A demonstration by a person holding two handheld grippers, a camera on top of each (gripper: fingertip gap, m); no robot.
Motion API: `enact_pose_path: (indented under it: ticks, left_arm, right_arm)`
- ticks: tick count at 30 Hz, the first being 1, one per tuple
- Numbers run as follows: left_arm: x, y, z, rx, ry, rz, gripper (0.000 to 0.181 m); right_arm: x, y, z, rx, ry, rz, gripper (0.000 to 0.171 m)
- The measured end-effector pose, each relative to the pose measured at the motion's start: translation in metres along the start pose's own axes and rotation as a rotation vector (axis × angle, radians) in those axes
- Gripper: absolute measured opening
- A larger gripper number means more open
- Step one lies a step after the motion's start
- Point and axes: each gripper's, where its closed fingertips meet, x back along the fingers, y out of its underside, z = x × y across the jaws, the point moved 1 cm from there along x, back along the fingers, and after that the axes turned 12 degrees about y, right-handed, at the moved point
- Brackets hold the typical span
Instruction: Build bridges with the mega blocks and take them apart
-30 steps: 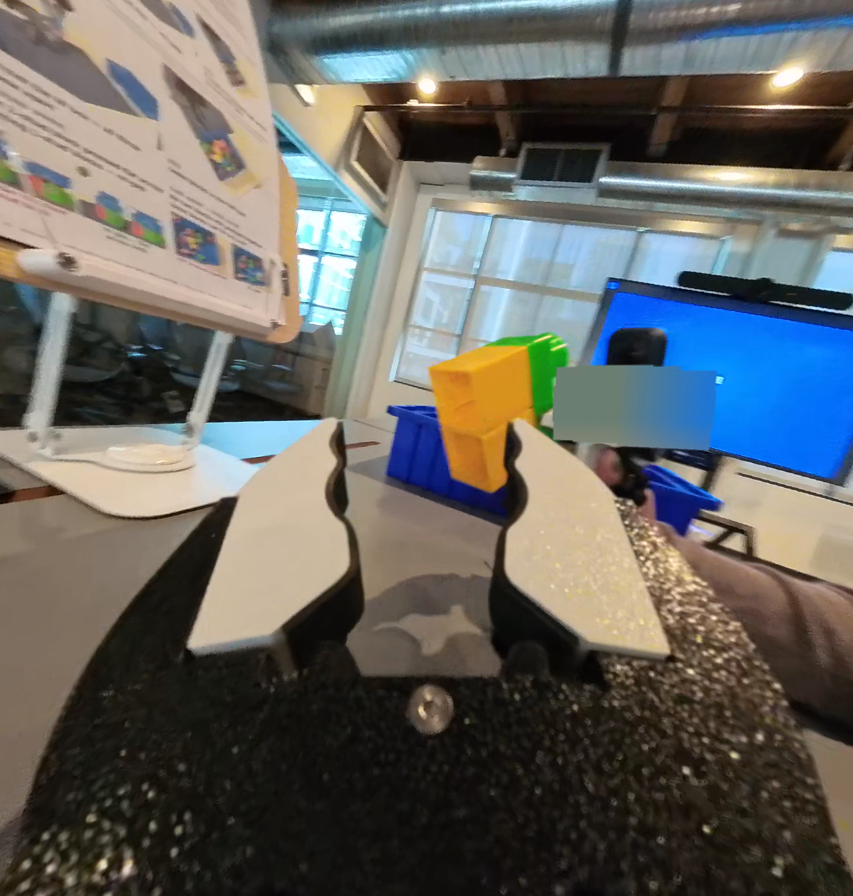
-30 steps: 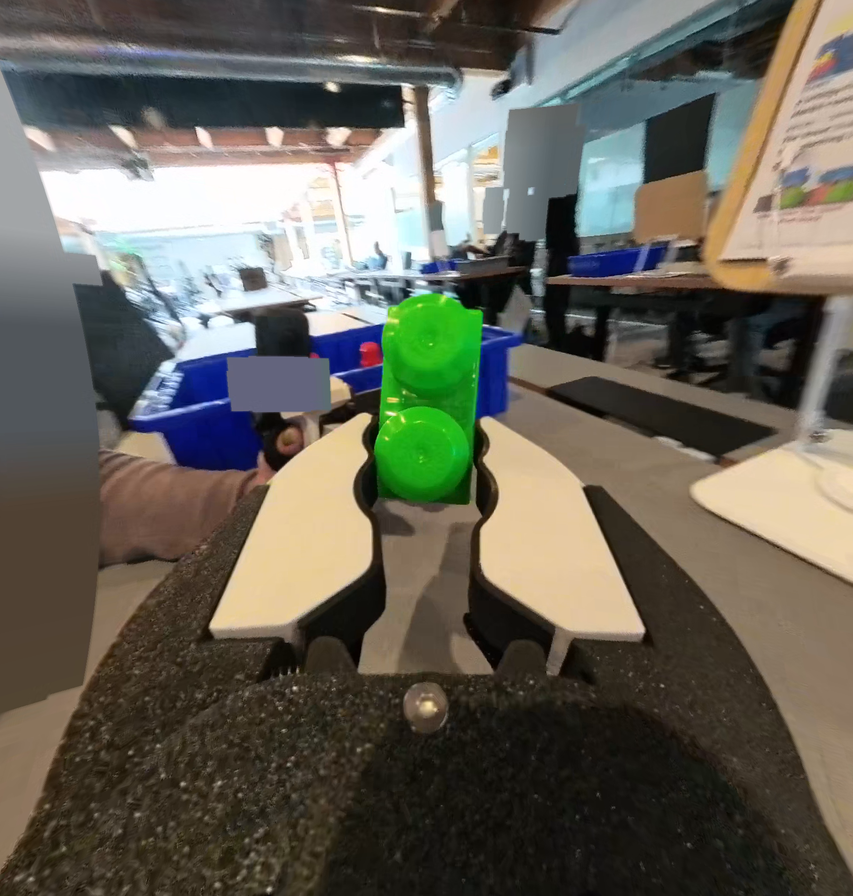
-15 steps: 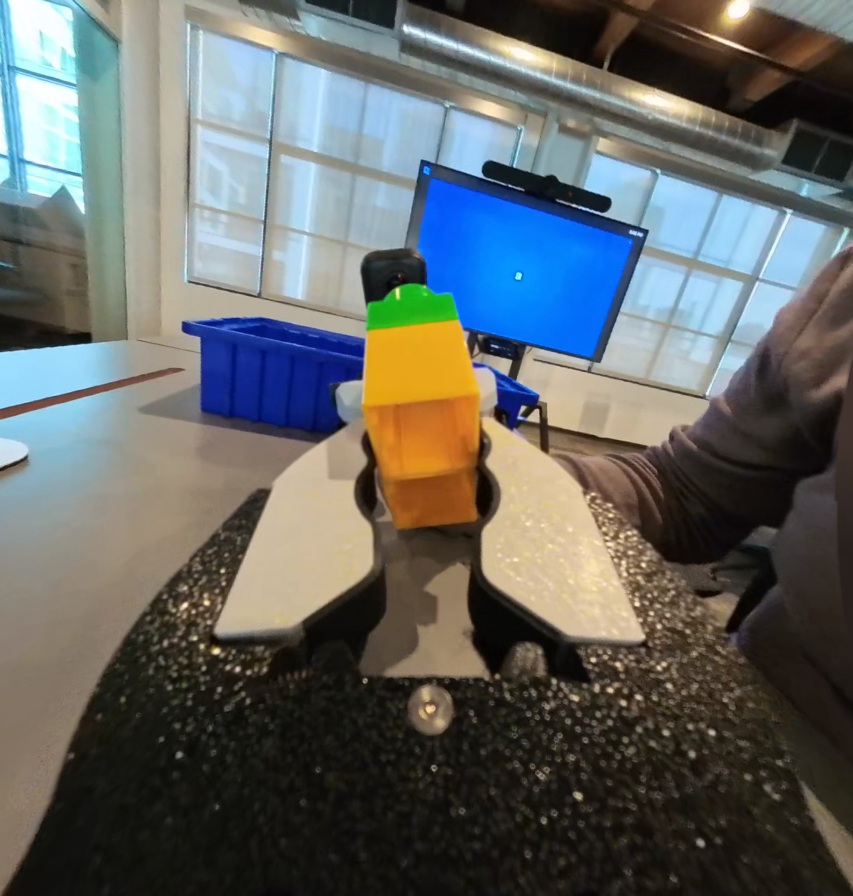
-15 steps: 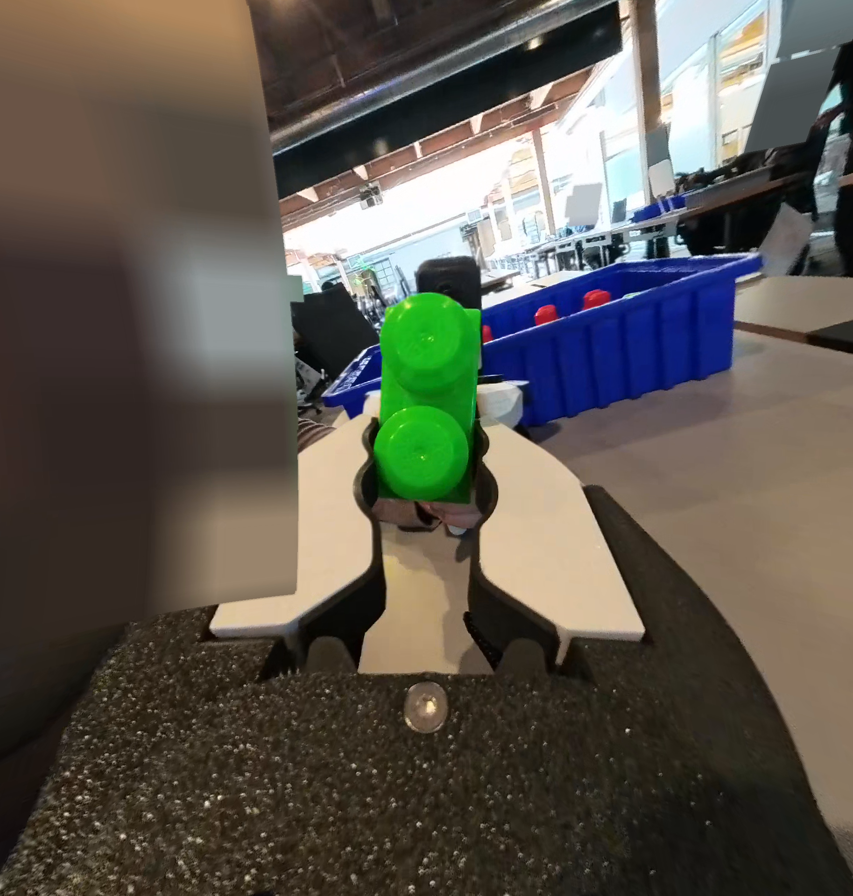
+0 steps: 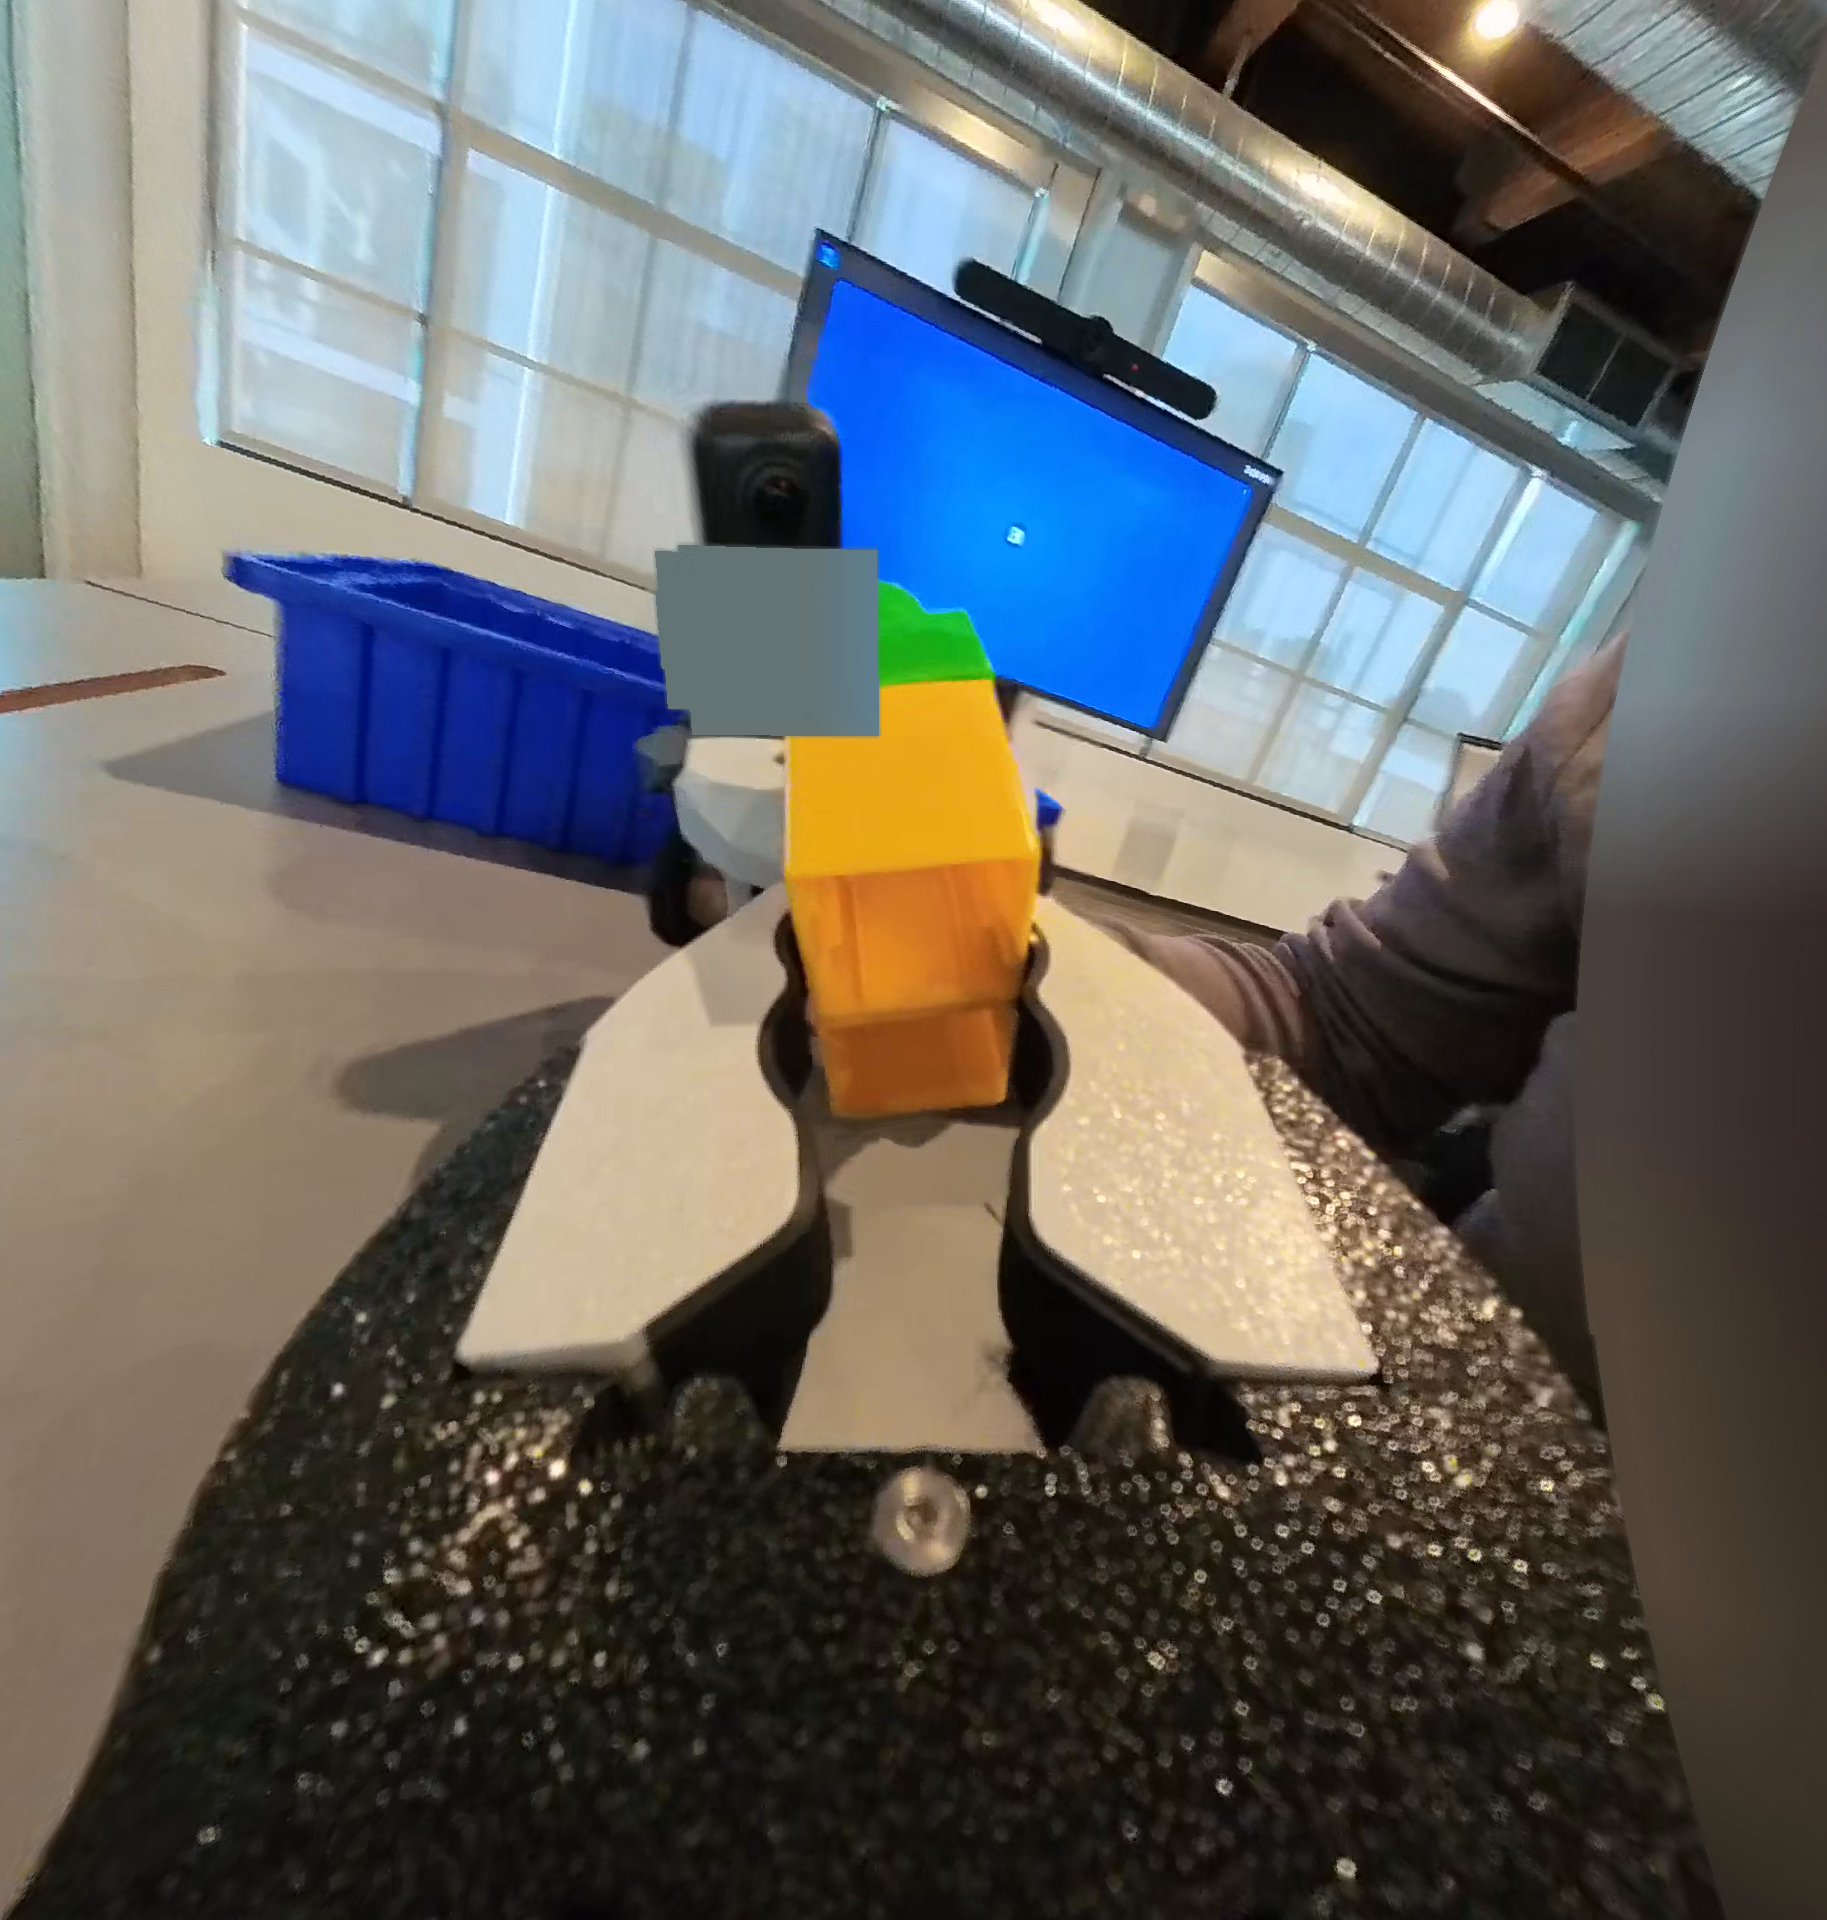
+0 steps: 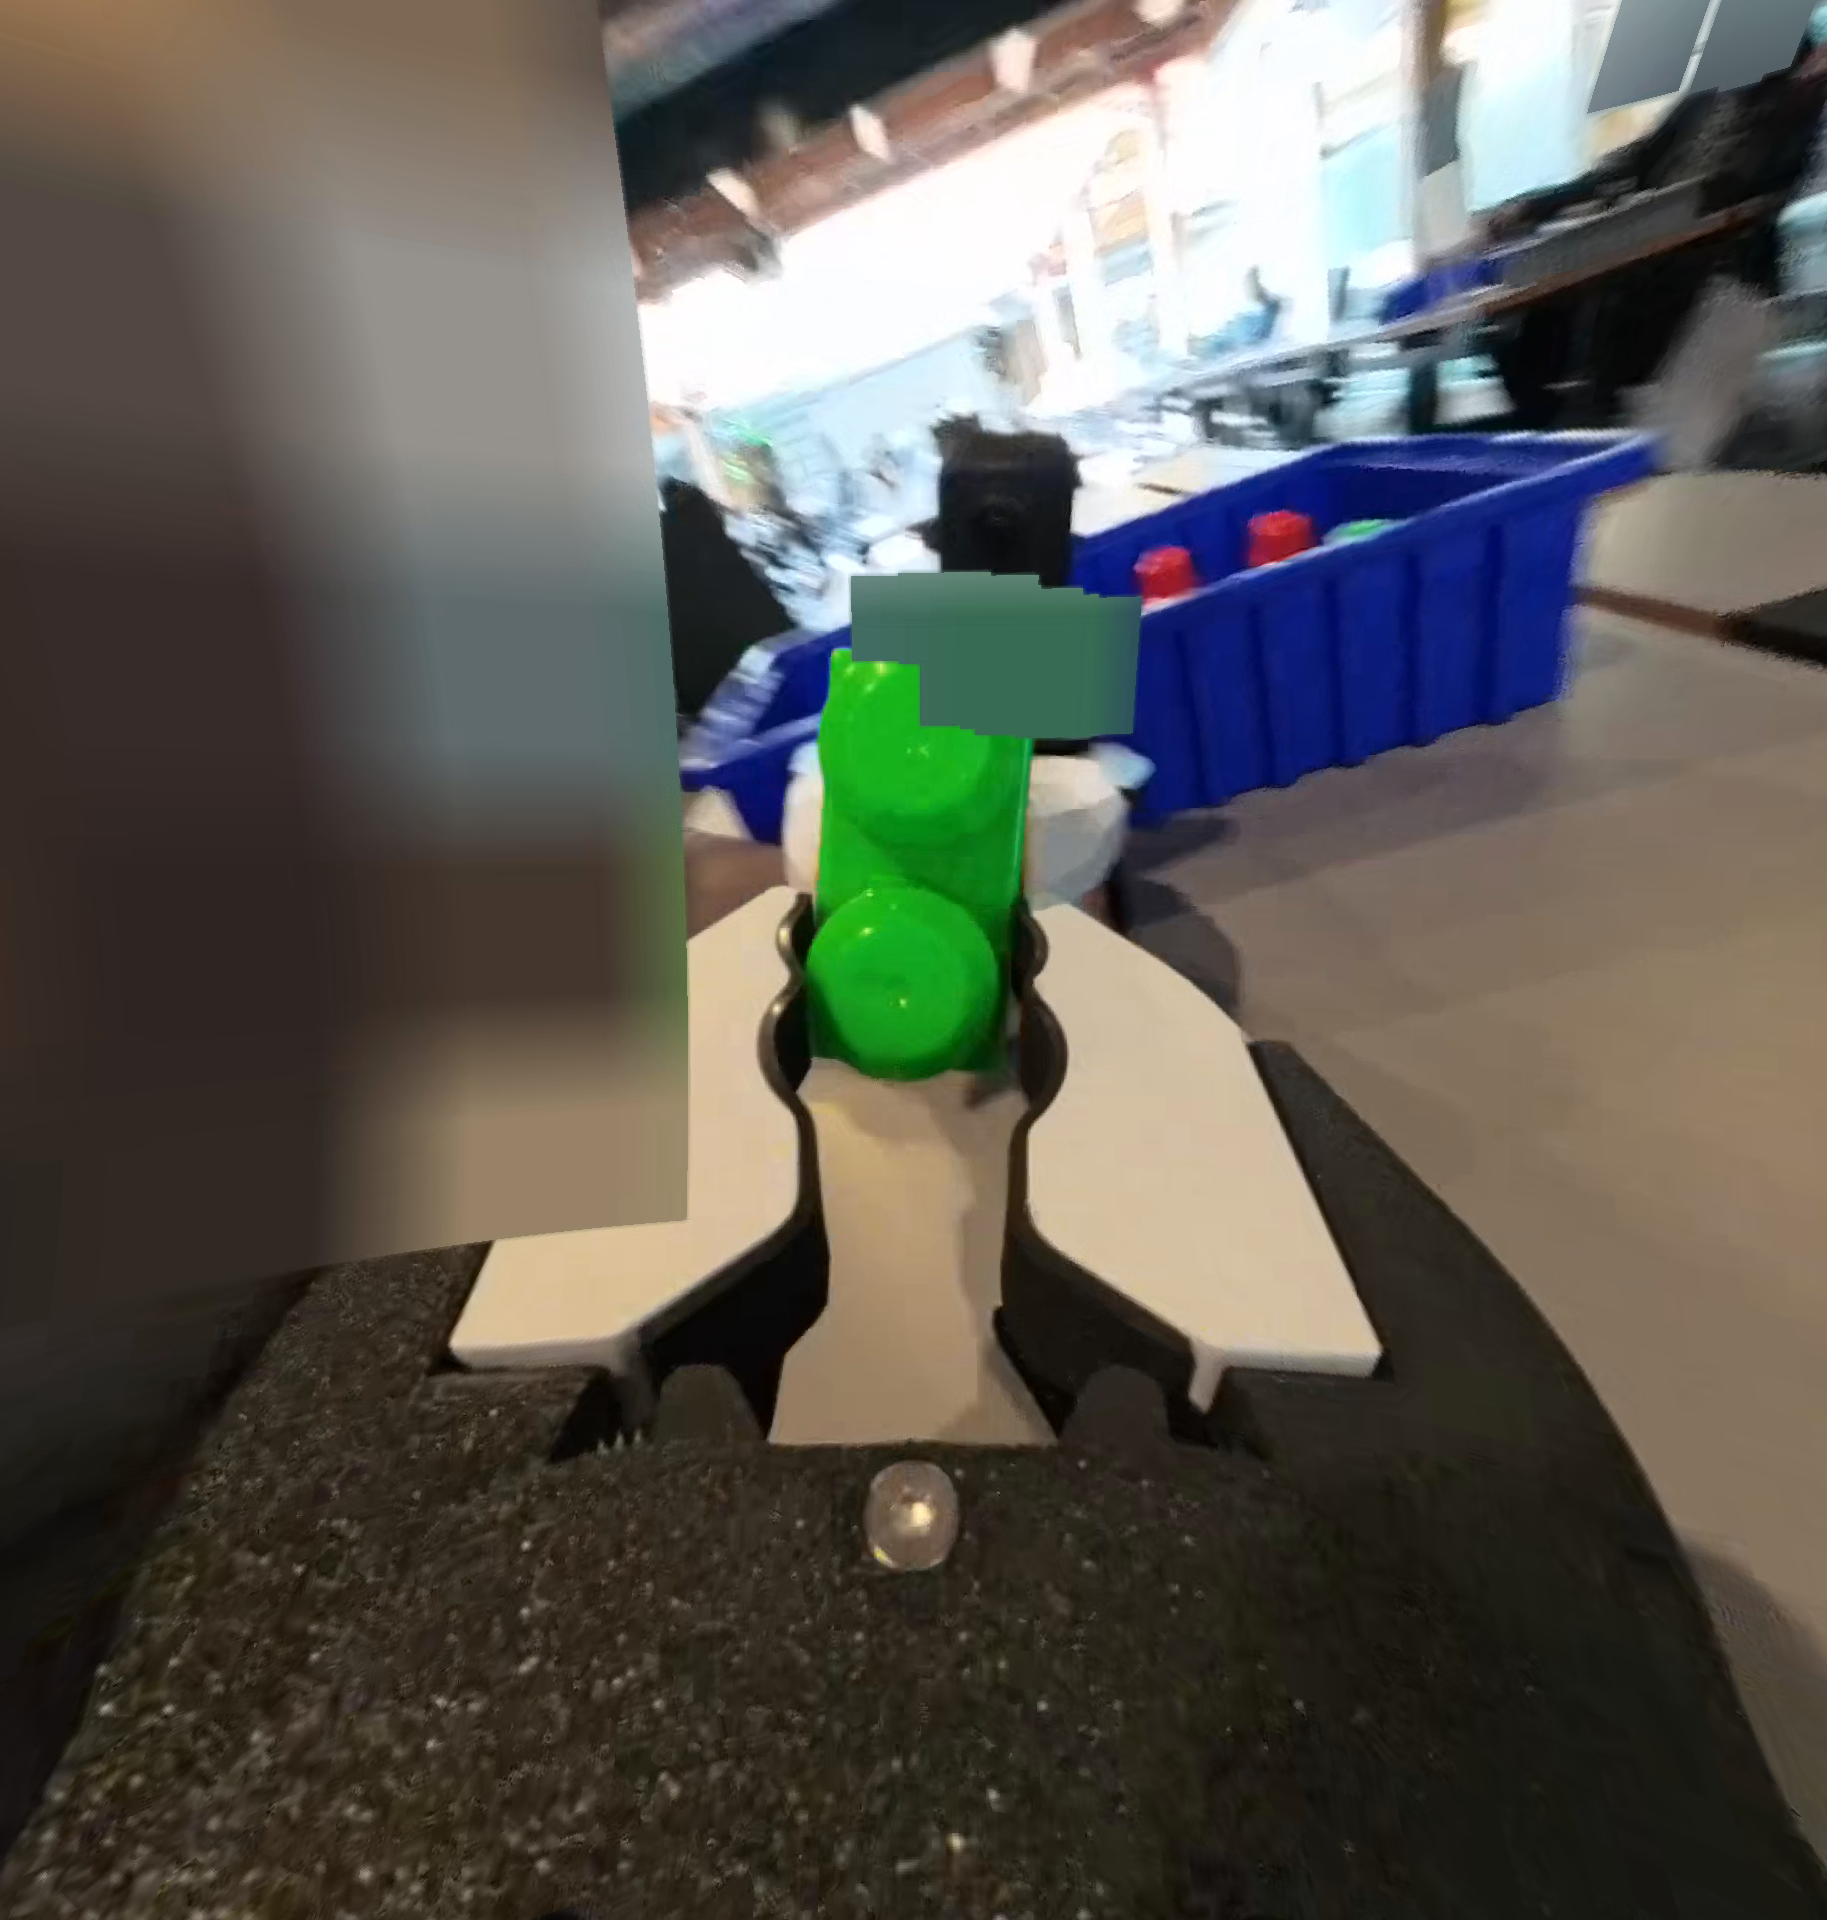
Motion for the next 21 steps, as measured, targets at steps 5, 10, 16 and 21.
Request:
enact_pose_path:
  ticks: [5, 10, 16, 21]
  left_arm:
    - [0.006, -0.011, -0.004, -0.084, -0.075, 0.048, 0.036]
    - [0.003, -0.014, 0.013, 0.058, 0.127, 0.114, 0.037]
    - [0.014, -0.022, -0.003, -0.079, -0.054, 0.151, 0.037]
    - [0.017, -0.024, -0.010, -0.164, -0.153, 0.150, 0.036]
  right_arm:
    - [-0.003, -0.003, 0.006, 0.130, 0.146, -0.018, 0.036]
    - [0.017, -0.017, -0.013, -0.109, -0.176, 0.105, 0.036]
    - [0.034, 0.011, 0.062, 0.052, 0.450, -0.117, 0.036]
    - [0.035, 0.053, 0.082, 0.202, 0.672, -0.503, 0.036]
